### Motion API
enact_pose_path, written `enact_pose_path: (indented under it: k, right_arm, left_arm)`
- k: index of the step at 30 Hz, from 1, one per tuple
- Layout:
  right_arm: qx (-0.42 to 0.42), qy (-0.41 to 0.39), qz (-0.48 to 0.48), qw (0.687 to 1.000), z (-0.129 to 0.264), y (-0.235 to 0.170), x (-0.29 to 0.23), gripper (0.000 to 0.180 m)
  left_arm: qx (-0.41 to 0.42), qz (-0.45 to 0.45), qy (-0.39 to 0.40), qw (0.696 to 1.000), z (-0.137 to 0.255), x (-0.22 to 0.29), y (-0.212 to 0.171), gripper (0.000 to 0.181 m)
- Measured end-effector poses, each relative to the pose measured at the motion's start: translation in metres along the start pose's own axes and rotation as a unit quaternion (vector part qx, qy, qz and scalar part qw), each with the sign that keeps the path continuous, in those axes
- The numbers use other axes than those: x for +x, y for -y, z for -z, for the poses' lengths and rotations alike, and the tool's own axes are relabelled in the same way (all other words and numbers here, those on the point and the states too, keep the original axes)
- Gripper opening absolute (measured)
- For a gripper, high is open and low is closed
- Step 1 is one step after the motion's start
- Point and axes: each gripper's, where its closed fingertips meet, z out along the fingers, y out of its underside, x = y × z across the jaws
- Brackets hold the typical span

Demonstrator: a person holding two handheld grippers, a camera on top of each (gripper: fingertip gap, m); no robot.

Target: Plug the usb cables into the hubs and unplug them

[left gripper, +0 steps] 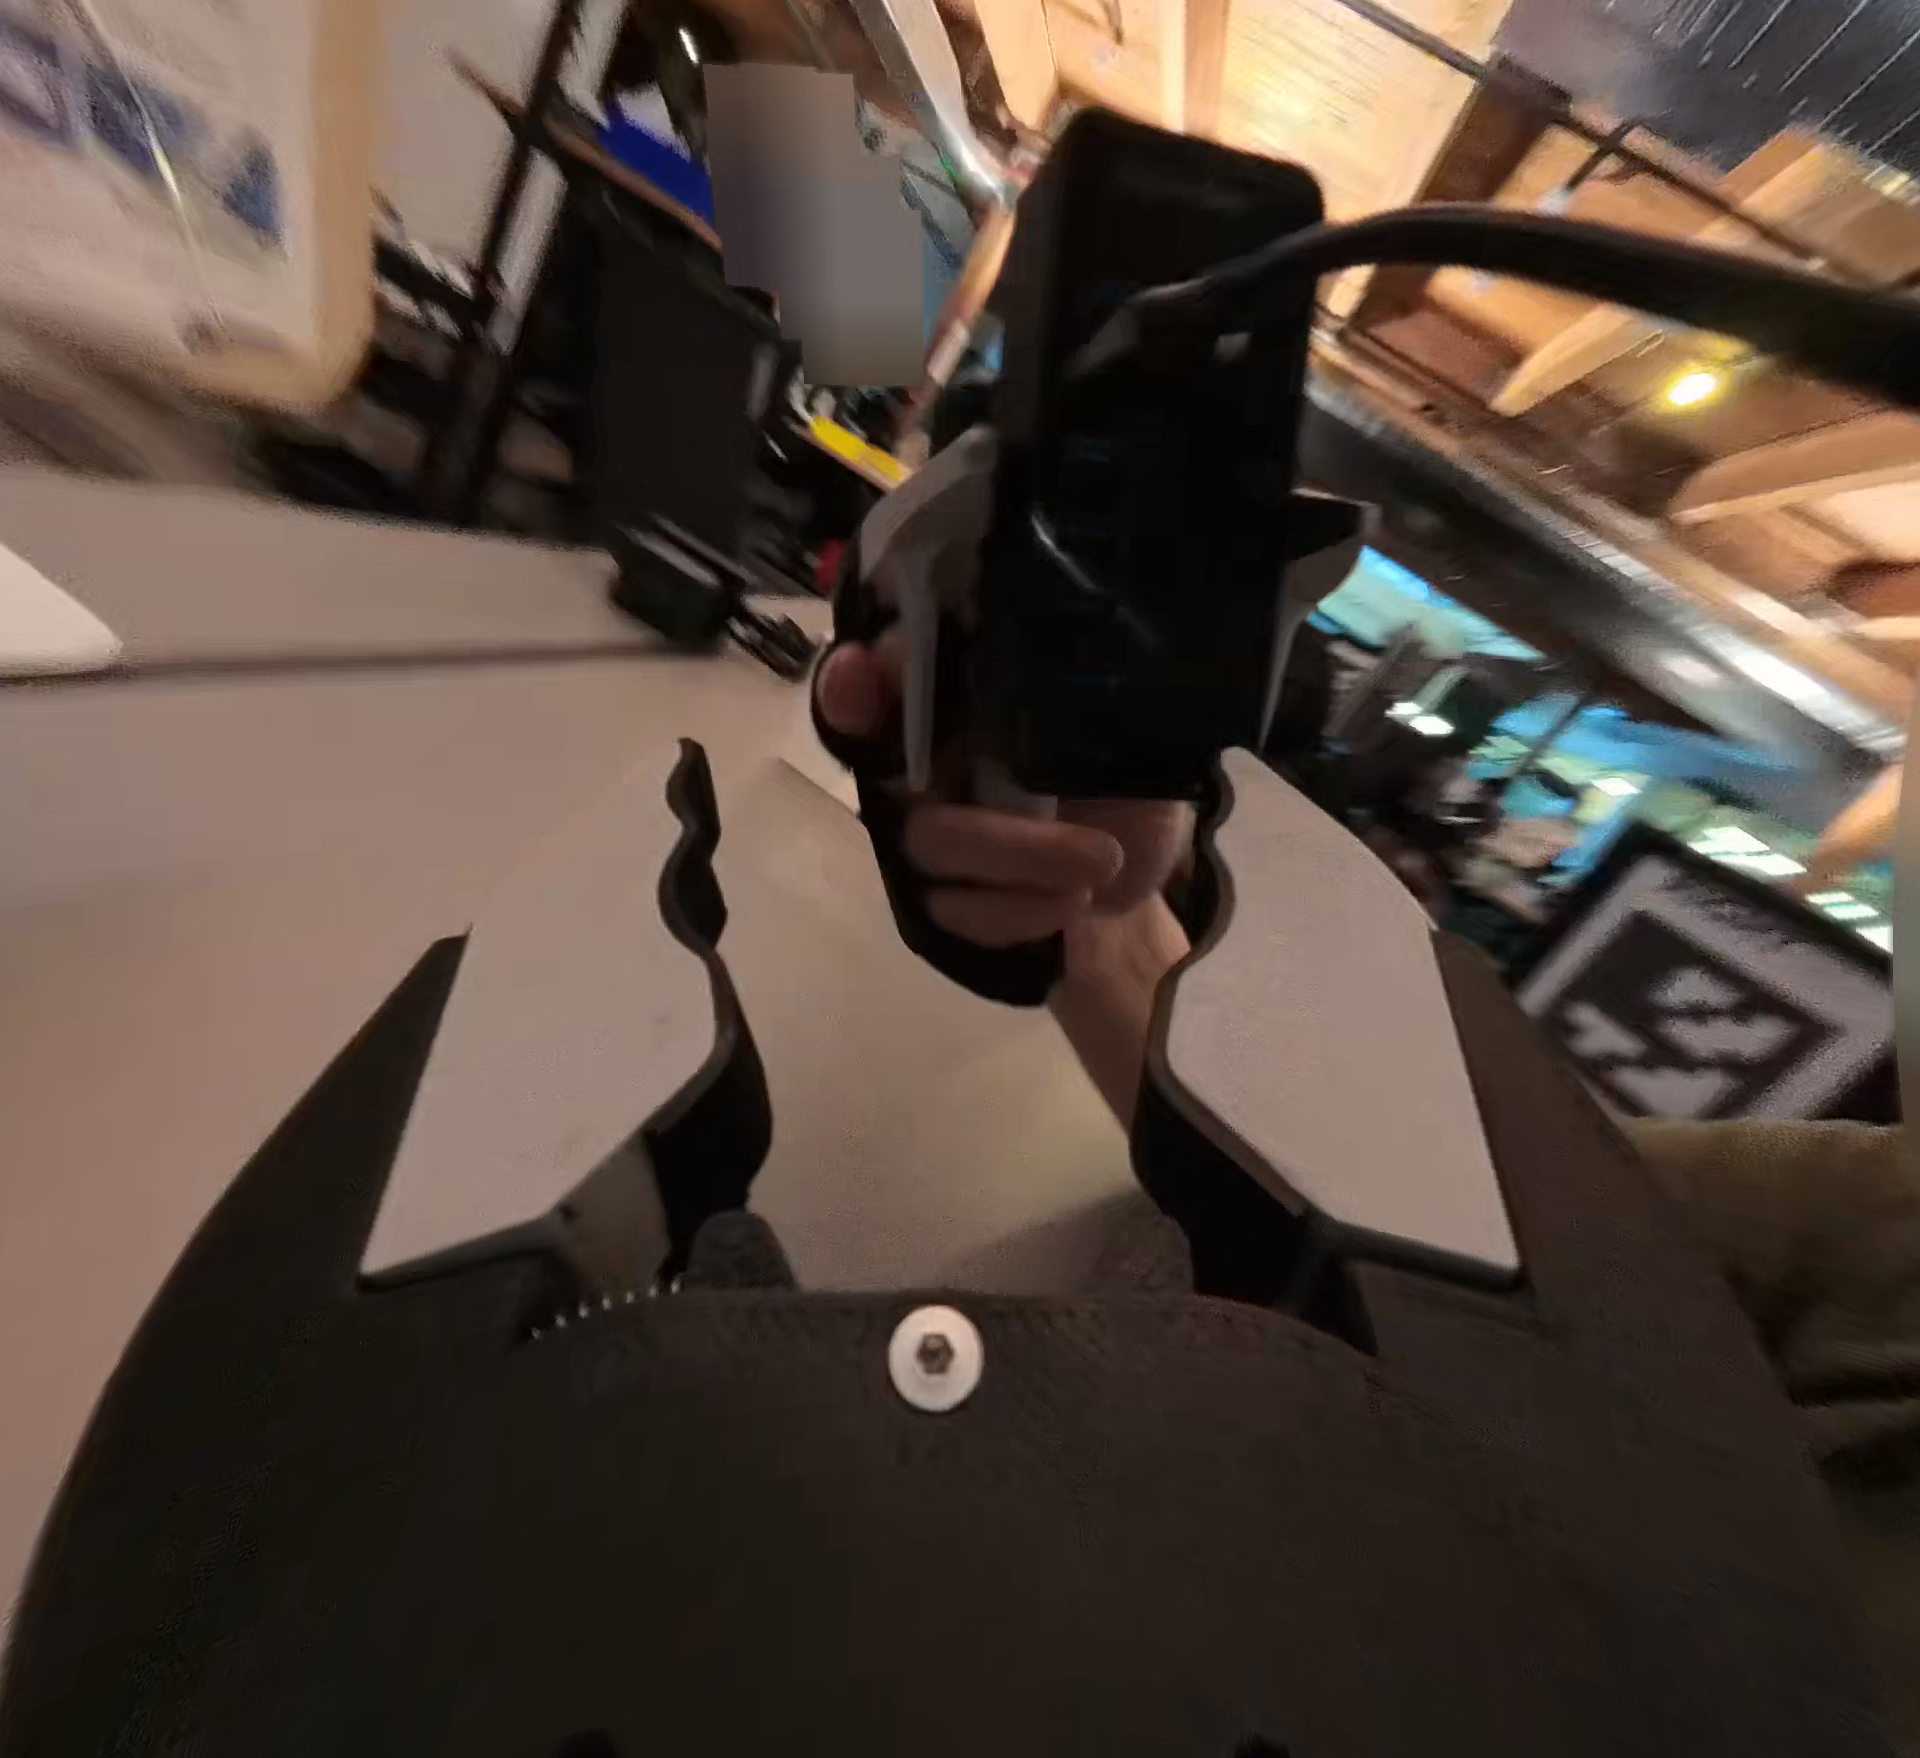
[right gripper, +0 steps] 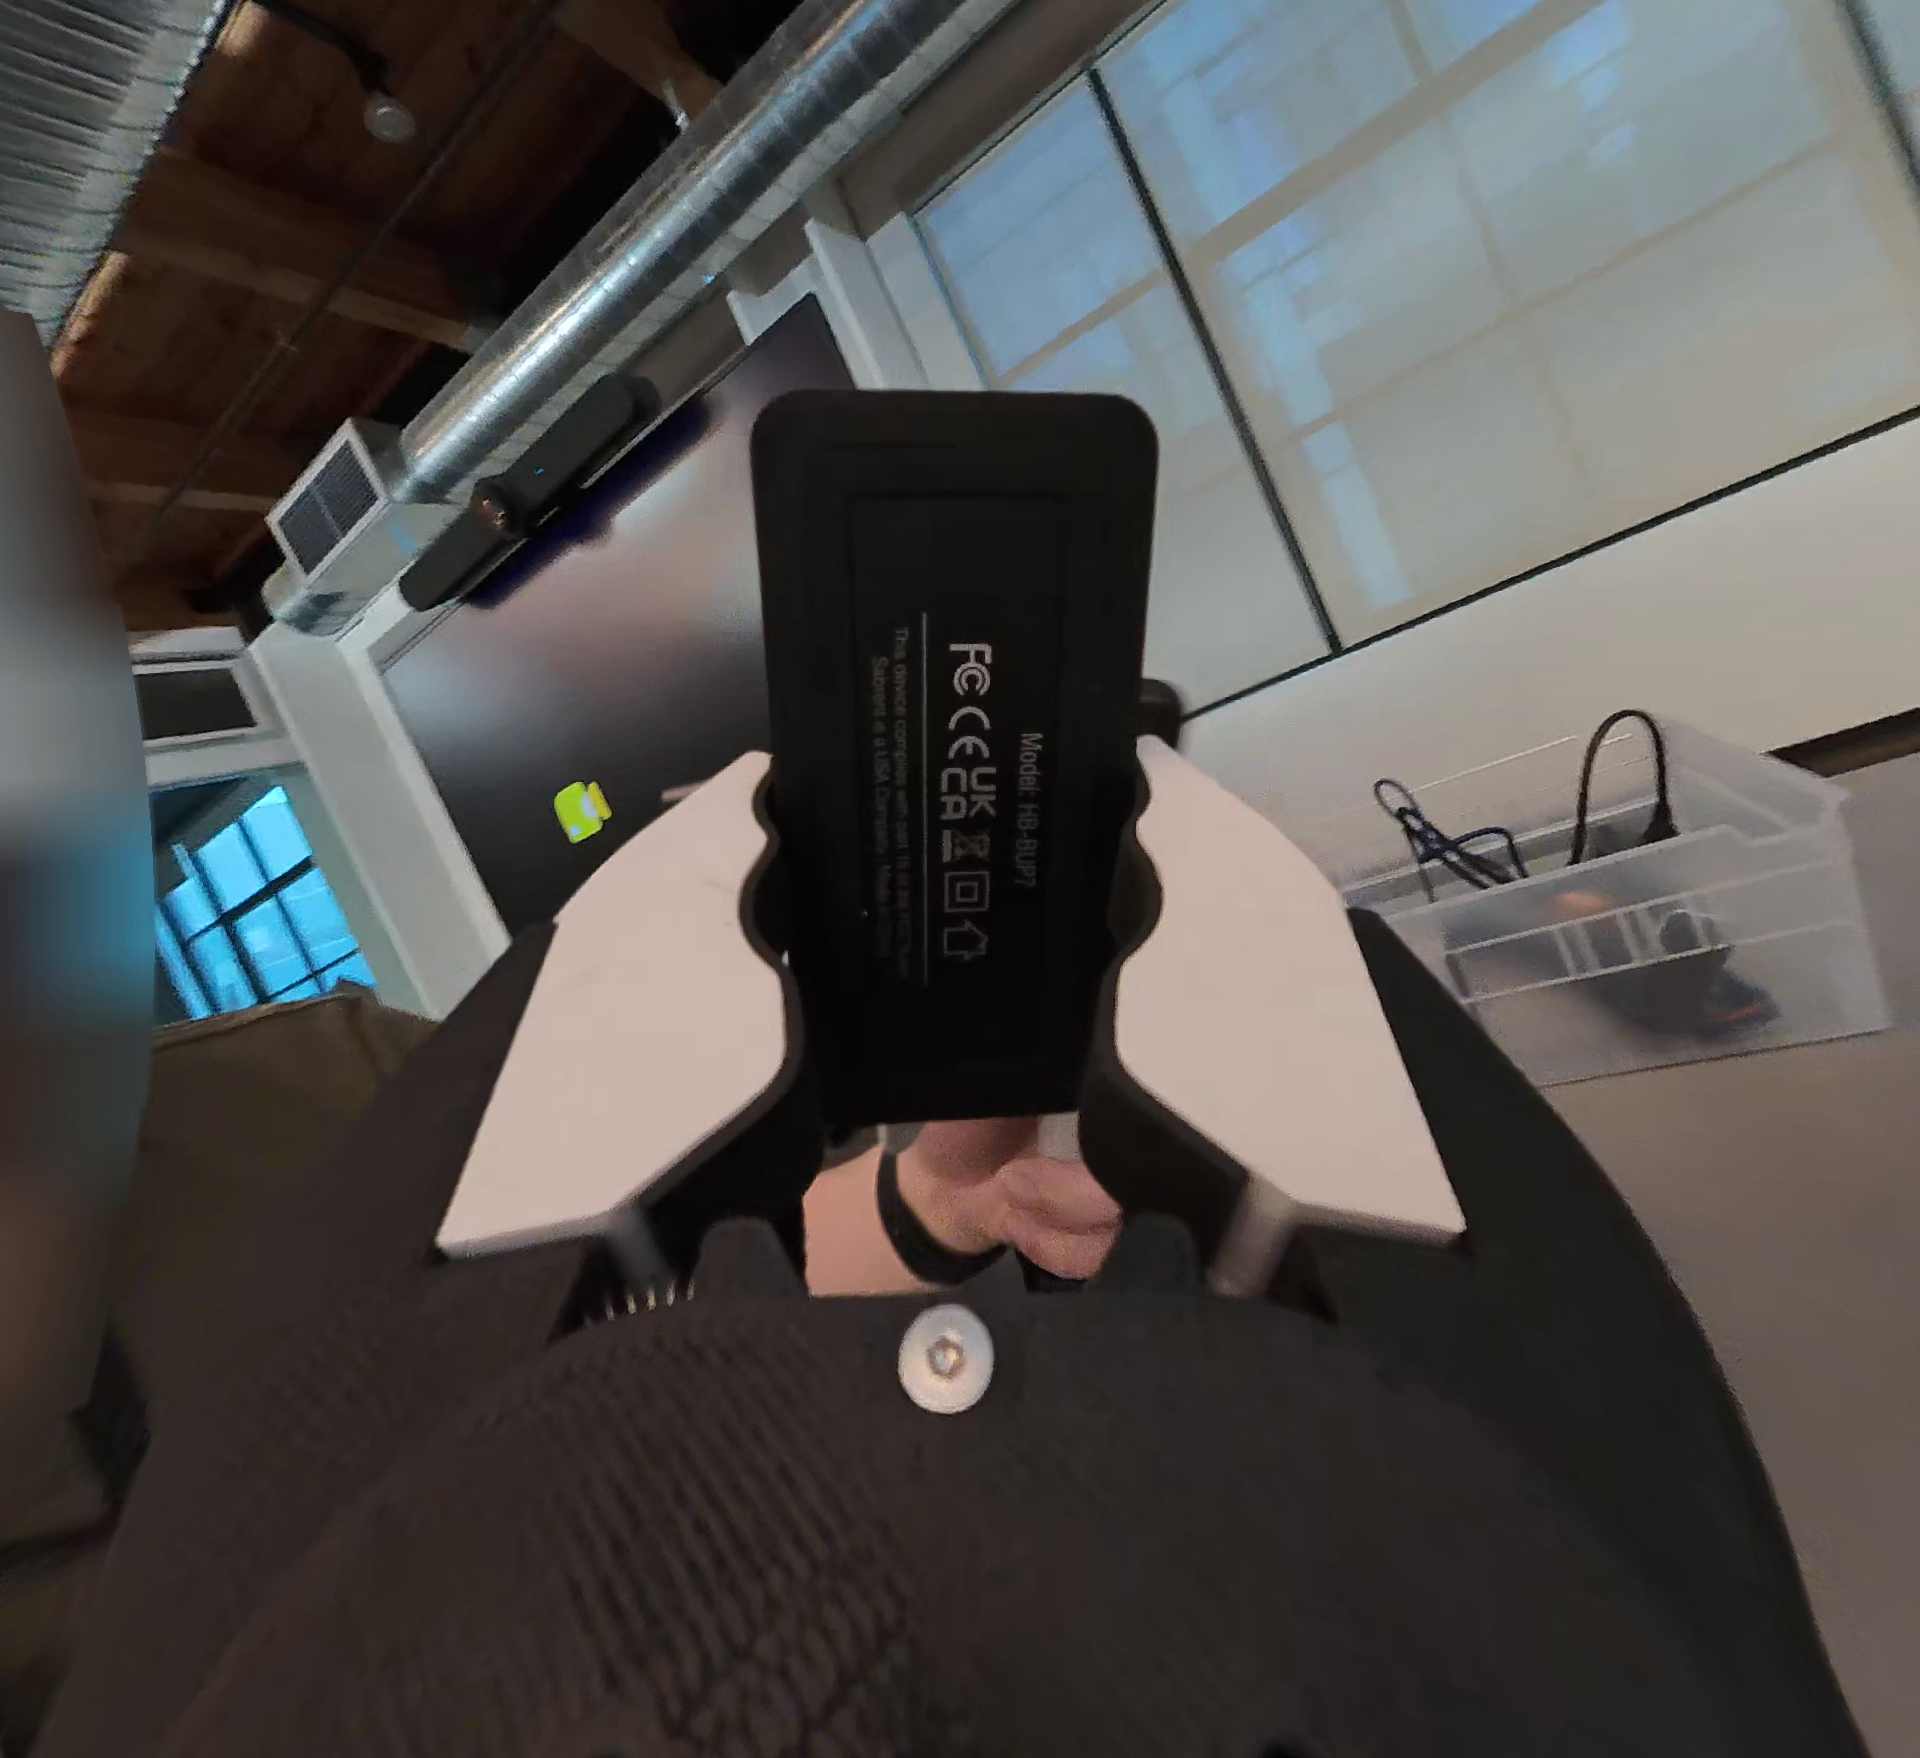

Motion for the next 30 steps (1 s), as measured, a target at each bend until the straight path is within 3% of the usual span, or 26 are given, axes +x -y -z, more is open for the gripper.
enact_pose_path:
  k: [3,8,15,22,26,30]
  right_arm:
    - [0.009,-0.03,0.026,0.999,-0.002,-0.001,0.006,0.059]
    - [-0.003,-0.044,0.038,0.998,-0.005,-0.01,0.011,0.06]
    - [-0.021,-0.002,0.056,0.998,-0.002,-0.027,0.013,0.06]
    - [-0.013,0.018,-0.036,0.999,0.013,-0.039,0.037,0.062]
    - [-0.059,-0.079,0.012,0.995,0.016,-0.043,0.058,0.063]
    - [-0.111,-0.189,0.097,0.971,0.016,-0.043,0.071,0.066]
  left_arm:
    - [-0.016,-0.083,0.031,0.996,0.002,0.008,0.005,0.088]
    - [-0.057,-0.145,0.072,0.985,-0.003,0.002,-0.003,0.088]
    - [-0.126,-0.109,-0.009,0.986,-0.001,0.003,-0.03,0.069]
    - [-0.162,-0.126,0.029,0.978,0.001,-0.025,-0.053,0.059]
    - [-0.173,-0.15,0.094,0.969,0.002,-0.043,-0.056,0.055]
    - [-0.198,-0.203,0.167,0.944,0.002,-0.054,-0.059,0.055]
